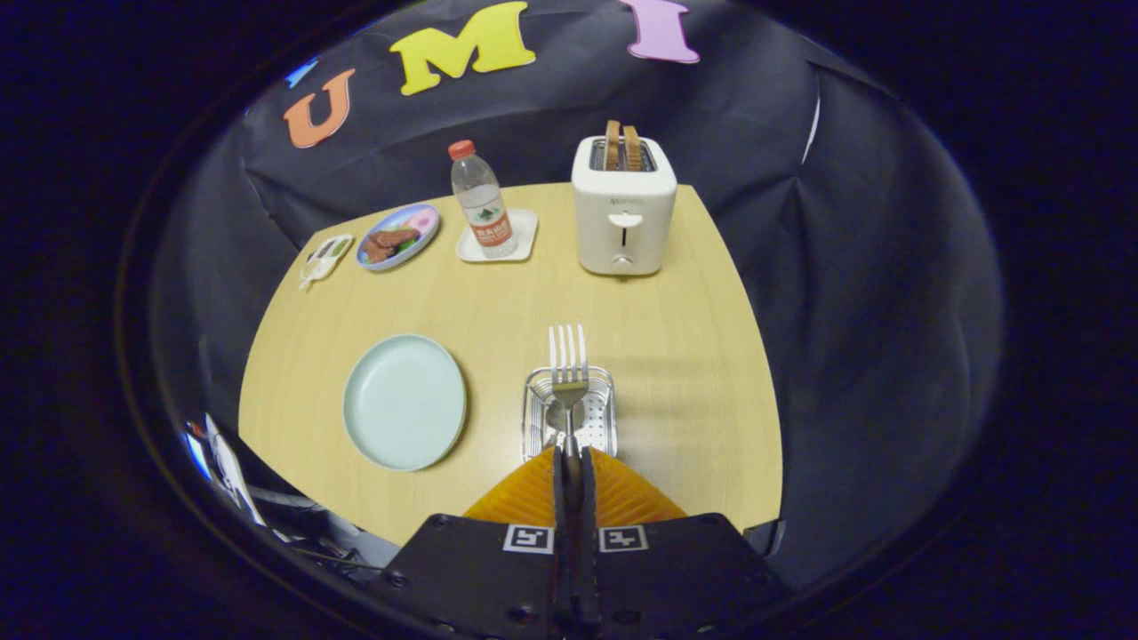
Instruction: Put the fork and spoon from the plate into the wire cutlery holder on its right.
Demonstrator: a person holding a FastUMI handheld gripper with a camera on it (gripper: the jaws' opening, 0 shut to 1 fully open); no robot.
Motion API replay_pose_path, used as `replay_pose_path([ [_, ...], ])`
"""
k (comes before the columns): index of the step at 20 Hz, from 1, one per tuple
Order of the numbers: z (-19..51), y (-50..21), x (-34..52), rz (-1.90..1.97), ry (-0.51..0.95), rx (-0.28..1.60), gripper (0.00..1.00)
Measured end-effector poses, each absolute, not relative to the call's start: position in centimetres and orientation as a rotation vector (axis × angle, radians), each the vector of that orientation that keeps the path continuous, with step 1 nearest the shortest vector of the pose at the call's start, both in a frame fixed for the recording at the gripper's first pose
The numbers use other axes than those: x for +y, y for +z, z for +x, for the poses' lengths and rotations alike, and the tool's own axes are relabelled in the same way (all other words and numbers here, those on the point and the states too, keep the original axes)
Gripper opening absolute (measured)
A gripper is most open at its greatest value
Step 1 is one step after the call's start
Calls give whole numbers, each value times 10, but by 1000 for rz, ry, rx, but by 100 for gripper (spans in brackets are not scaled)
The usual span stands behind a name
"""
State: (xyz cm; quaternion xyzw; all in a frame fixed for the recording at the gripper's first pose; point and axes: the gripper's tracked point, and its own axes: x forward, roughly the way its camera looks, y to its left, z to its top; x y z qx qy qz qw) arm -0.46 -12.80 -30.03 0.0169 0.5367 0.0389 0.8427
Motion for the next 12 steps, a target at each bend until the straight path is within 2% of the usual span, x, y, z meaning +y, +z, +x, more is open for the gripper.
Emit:
replay_pose_path([
  [4,-22,-319,-127,126,92,1250,4],
  [12,-30,-327,-116,194,74,1362,4],
])
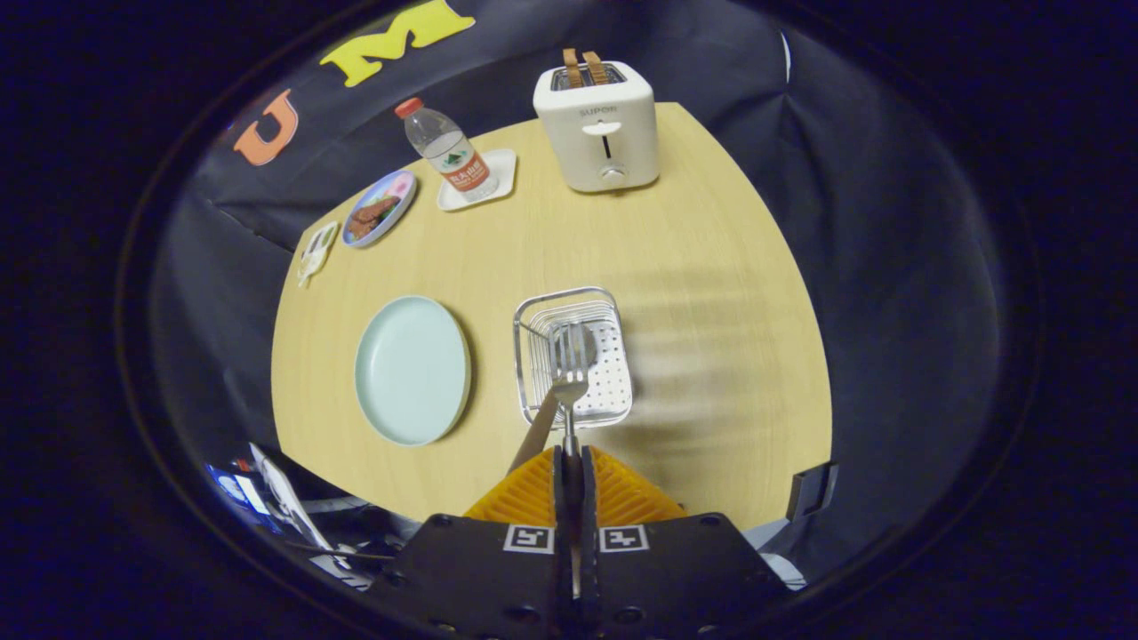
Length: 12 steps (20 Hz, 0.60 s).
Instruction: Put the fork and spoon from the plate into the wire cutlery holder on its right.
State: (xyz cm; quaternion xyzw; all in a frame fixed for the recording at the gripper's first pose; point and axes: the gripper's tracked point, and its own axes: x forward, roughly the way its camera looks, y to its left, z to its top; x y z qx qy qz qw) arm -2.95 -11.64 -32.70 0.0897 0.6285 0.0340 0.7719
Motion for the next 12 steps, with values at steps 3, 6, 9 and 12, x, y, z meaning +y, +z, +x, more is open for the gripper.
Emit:
replay_pose_path([
  [3,-25,-324,-116,190,41,1378,4],
  [6,-19,-321,-116,186,22,1388,4],
  [9,-12,-315,-115,167,17,1388,8],
  [12,1,-309,-117,160,1,1364,6],
])
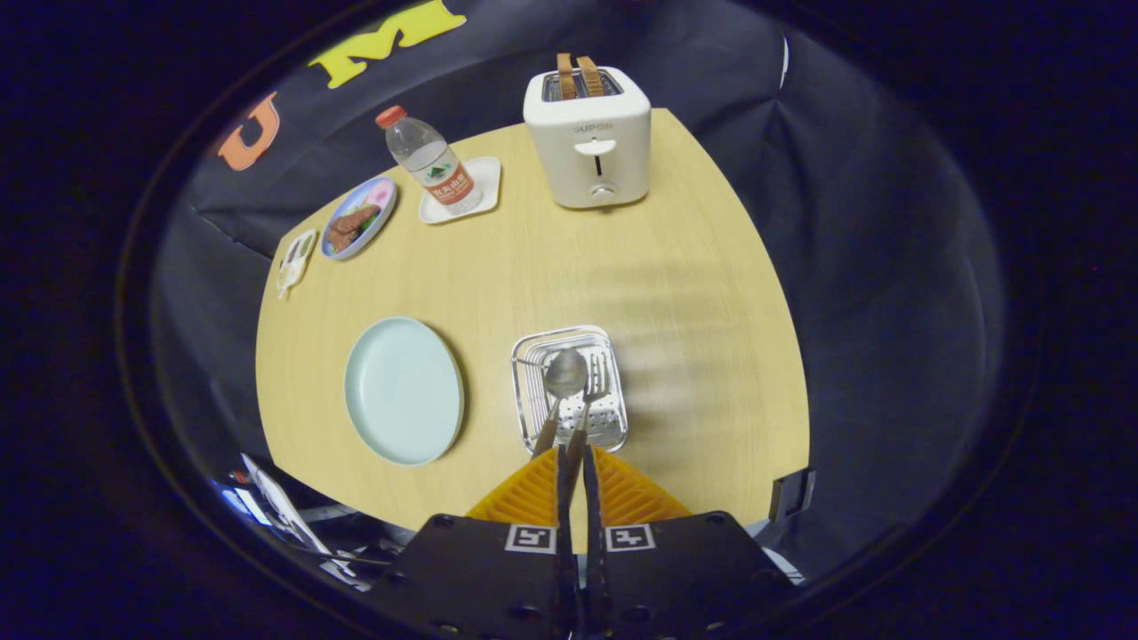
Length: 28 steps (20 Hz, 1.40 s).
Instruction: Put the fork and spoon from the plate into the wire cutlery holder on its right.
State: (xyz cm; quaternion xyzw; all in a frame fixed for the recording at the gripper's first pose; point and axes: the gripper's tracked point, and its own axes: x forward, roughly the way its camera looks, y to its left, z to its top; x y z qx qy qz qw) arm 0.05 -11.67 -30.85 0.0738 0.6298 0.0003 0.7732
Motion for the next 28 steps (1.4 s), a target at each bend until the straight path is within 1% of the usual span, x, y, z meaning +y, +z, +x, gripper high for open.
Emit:
replay_pose_path([
  [1,4,-306,-115,163,4,1351,3],
  [2,6,-304,-115,159,8,1342,9],
  [4,7,-303,-112,159,18,1327,12],
  [6,7,-299,-105,163,35,1314,22],
  [7,6,-298,-103,166,39,1305,22],
  [9,8,-293,-94,172,56,1279,30],
  [11,11,-285,-87,189,56,1234,32],
  [12,12,-282,-82,197,57,1217,35],
  [14,11,-275,-70,203,63,1186,36],
  [15,10,-272,-63,200,67,1167,38],
  [16,10,-268,-56,207,73,1146,44],
  [17,8,-263,-46,223,81,1130,44],
  [19,5,-256,-31,232,86,1108,55],
  [23,-2,-237,0,235,104,1039,68],
  [26,-8,-218,15,197,101,981,83],
  [27,-8,-209,18,182,94,951,84],
  [28,-8,-200,20,160,80,915,88],
])
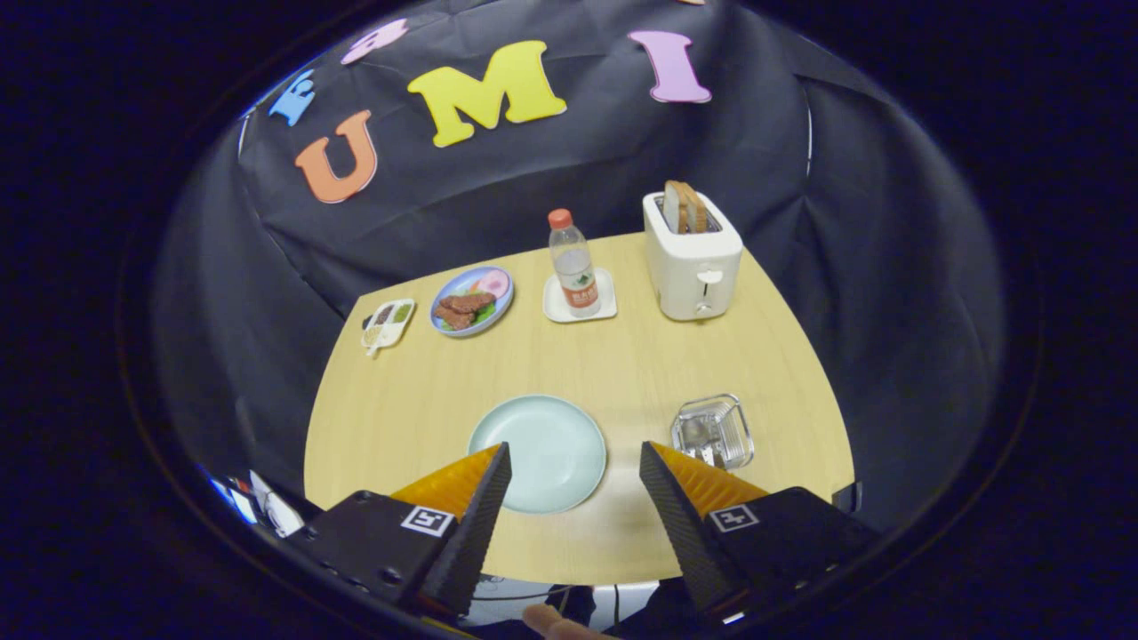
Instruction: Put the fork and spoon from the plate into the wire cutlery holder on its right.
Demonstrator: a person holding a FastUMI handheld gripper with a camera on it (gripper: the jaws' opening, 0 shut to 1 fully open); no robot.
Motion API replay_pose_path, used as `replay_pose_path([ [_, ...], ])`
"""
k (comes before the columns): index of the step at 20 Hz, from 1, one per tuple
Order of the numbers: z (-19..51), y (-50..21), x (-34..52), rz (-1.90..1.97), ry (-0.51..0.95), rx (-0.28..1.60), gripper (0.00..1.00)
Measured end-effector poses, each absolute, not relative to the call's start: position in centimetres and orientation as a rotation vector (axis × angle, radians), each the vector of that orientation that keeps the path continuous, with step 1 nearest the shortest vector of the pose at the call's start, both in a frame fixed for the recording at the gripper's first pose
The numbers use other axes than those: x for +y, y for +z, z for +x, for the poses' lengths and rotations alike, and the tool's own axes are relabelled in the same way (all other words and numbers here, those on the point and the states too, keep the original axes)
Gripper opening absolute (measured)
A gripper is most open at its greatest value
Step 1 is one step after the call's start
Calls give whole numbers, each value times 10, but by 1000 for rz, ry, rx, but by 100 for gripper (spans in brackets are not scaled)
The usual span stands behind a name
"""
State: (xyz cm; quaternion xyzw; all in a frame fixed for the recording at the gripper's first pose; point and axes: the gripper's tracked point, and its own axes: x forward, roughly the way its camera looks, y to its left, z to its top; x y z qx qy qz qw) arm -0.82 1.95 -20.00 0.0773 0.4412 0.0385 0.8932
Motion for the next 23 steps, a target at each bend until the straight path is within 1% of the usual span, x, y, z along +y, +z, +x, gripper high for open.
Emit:
replay_pose_path([
  [3,-10,-161,32,114,60,788,89],
  [8,-22,-81,58,57,57,540,97],
  [13,-44,-16,79,15,57,326,97],
  [19,-65,31,76,14,12,159,96],
  [23,-70,38,76,9,9,132,96],
])
